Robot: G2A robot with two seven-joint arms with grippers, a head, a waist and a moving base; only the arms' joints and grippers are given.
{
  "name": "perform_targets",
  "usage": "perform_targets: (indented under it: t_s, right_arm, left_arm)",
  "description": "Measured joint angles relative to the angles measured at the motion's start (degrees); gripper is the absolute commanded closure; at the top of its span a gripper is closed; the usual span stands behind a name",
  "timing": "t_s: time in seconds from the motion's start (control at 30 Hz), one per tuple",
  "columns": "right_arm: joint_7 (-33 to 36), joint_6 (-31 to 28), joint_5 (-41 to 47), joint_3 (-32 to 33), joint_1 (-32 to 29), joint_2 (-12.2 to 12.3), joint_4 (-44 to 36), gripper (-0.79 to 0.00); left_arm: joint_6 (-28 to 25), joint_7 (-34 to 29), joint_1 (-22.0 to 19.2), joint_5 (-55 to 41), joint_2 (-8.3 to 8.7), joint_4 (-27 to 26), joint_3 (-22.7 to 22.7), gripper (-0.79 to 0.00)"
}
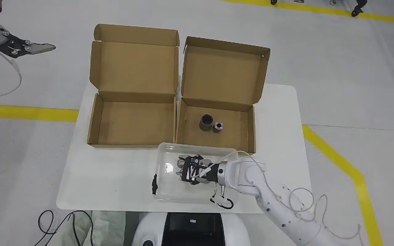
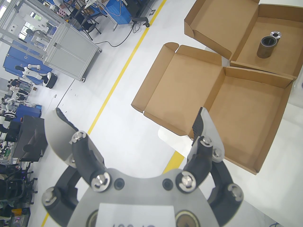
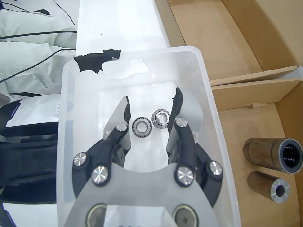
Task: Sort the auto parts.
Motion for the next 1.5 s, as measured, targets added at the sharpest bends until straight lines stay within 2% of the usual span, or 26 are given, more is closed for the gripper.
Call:
perform_targets:
  t_s: [0.87,1.5]
  right_arm:
    - [-0.66,1.25,-0.79,-0.29,-0.33,-0.09,0.73,-0.369]
    - [2.86,6.44,-2.22,-7.17,5.0,-3.41,10.06,-0.385]
  left_arm:
    - [0.0,0.0,0.0,0.0,0.0,0.0,0.0,-0.785]
    - [0.0,0.0,0.0,0.0,0.0,0.0,0.0,-0.785]
